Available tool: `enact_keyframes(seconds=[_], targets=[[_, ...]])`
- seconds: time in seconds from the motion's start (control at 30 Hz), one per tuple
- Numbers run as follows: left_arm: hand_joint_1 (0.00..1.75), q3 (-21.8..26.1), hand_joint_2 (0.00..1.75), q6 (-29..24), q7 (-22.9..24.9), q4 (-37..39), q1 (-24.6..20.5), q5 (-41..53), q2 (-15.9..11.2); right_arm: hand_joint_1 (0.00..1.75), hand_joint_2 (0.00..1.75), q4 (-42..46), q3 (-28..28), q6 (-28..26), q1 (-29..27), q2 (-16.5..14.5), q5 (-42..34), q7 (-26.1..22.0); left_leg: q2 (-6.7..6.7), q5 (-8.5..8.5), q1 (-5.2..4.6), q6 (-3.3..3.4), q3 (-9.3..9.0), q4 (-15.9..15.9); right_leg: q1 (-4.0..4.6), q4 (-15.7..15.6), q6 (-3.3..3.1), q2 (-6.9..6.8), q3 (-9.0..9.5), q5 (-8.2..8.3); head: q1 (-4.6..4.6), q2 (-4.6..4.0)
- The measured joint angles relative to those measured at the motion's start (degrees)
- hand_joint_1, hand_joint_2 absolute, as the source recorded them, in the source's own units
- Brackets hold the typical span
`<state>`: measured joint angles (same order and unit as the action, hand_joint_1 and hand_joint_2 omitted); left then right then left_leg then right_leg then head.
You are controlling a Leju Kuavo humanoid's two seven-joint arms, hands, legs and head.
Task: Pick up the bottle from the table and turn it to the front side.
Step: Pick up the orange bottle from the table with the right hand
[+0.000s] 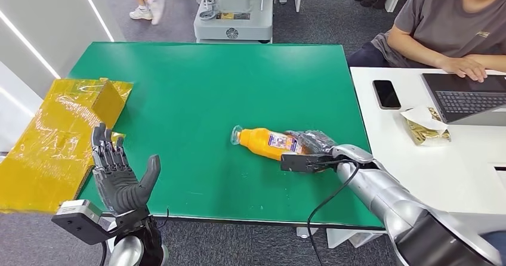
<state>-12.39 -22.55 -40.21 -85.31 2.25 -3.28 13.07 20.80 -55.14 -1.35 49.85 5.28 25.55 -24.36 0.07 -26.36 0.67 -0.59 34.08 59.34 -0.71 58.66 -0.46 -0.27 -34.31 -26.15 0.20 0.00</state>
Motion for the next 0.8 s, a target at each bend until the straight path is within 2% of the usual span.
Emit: enact_keyframes(seconds=[0.1, 0.23, 0.53, 0.8], targets=[[0.00, -0.02, 1.75, -0.68, -0.01, 0.00, 0.00, 0.05, 0.01, 1.75, 1.75, 1.73, 3.47, -8.91, -1.92, -1.19, -3.08, -2.32, 0.03, 0.00, 0.00, 0.00, 0.00, 0.00, 0.00, 0.00, 0.00, 0.04, -0.03, 0.00, -0.01, 0.00], [0.00, -0.09, 1.75, -1.14, 0.00, 0.00, -0.04, -0.17, 0.01, 1.75, 1.75, 5.78, 8.44, -15.65, -4.51, -2.58, -5.78, -5.01, -0.01, -0.01, 0.01, 0.00, 0.01, -0.02, 0.00, 0.00, -0.01, -0.01, -0.06, -0.02, -0.01, 0.00], [0.00, -0.49, 1.75, -1.27, 0.01, 0.07, -0.31, -0.27, 0.01, 1.75, 1.75, 21.09, 17.47, -24.93, -11.28, -2.66, -9.62, -9.43, 0.02, -0.02, -0.01, -0.02, 0.02, -0.03, 0.00, -0.03, 0.00, 0.03, -0.08, -0.02, 0.01, 0.00], [0.00, -0.48, 1.75, -1.14, -0.01, 0.06, -0.33, -0.70, -0.03, 1.75, 1.75, 29.20, 20.18, -30.34, -14.69, -2.50, -10.60, -14.10, 0.05, -0.02, 0.00, -0.02, 0.02, -0.03, 0.00, -0.02, 0.00, 0.05, -0.08, -0.01, -0.01, 0.00]])
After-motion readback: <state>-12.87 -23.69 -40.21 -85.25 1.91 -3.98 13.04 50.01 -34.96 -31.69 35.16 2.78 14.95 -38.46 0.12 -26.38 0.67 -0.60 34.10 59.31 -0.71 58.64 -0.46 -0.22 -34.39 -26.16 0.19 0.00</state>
